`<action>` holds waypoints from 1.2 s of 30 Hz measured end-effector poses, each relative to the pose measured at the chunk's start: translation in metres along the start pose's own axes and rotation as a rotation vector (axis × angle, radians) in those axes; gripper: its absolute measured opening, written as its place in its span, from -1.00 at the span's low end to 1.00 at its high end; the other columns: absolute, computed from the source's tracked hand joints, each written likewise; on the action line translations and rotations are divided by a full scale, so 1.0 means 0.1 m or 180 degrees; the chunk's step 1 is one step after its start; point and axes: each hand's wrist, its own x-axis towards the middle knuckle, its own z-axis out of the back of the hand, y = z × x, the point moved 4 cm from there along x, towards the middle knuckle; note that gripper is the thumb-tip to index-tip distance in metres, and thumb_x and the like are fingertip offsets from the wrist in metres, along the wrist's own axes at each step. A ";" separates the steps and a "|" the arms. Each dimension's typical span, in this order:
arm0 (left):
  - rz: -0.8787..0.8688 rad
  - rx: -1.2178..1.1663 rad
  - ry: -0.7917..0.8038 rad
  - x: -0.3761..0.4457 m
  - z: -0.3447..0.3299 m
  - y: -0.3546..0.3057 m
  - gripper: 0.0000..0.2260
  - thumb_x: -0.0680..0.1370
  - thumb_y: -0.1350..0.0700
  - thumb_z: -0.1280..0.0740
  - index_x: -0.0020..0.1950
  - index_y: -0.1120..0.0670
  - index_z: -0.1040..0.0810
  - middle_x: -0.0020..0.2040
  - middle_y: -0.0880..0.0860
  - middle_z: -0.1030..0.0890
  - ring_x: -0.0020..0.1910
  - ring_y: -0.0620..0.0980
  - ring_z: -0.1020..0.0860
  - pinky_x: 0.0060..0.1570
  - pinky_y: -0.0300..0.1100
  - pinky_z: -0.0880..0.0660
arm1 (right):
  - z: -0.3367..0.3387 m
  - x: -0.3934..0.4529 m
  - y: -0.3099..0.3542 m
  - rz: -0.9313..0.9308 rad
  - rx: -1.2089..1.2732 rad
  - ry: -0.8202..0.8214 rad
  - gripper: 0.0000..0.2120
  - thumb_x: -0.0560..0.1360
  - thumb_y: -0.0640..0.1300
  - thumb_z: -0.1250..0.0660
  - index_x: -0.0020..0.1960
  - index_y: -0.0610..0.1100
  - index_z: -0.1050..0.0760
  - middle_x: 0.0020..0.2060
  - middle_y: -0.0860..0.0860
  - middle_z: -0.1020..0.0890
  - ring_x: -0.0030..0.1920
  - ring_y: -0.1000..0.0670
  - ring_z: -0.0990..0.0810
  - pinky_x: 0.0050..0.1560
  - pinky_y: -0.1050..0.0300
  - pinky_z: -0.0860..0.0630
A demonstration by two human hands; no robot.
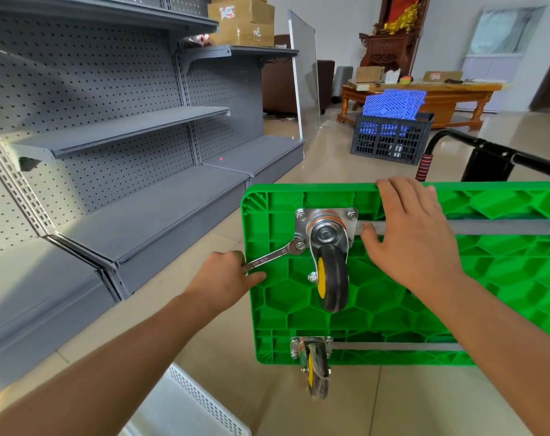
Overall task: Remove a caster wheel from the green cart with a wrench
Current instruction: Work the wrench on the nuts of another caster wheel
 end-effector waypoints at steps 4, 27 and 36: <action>-0.0233 0.0201 -0.0063 0.11 0.10 -0.01 -0.79 0.55 -0.01 -0.34 0.06 0.07 -0.41 -0.07 0.11 -0.60 -0.11 0.16 -0.59 -0.18 -0.02 -0.56 | 0.01 0.01 -0.01 0.0009 0.0004 0.0018 -0.35 0.51 0.04 -0.30 0.52 -0.20 -0.27 0.41 -0.14 -0.40 0.47 -0.20 -0.29 0.55 -0.23 -0.15; -0.0582 0.0860 0.0773 0.14 0.34 -0.16 -0.86 0.53 0.20 -0.28 -0.18 0.00 -0.42 -0.15 0.01 -0.59 -0.22 0.00 -0.55 -0.28 -0.20 -0.39 | -0.02 0.00 -0.01 0.0017 -0.0196 0.0232 -0.29 0.51 0.12 -0.25 0.55 -0.21 -0.23 0.45 -0.16 -0.36 0.50 -0.22 -0.26 0.55 -0.22 -0.13; -0.0818 0.0592 0.1223 0.15 0.28 -0.08 -0.89 0.65 0.17 -0.19 0.00 0.04 -0.49 -0.05 -0.03 -0.69 -0.26 -0.24 -0.59 -0.25 -0.38 -0.51 | -0.05 -0.04 -0.01 0.0054 -0.0162 0.0061 -0.31 0.53 0.07 -0.30 0.54 -0.24 -0.25 0.45 -0.20 -0.37 0.50 -0.24 -0.26 0.57 -0.22 -0.09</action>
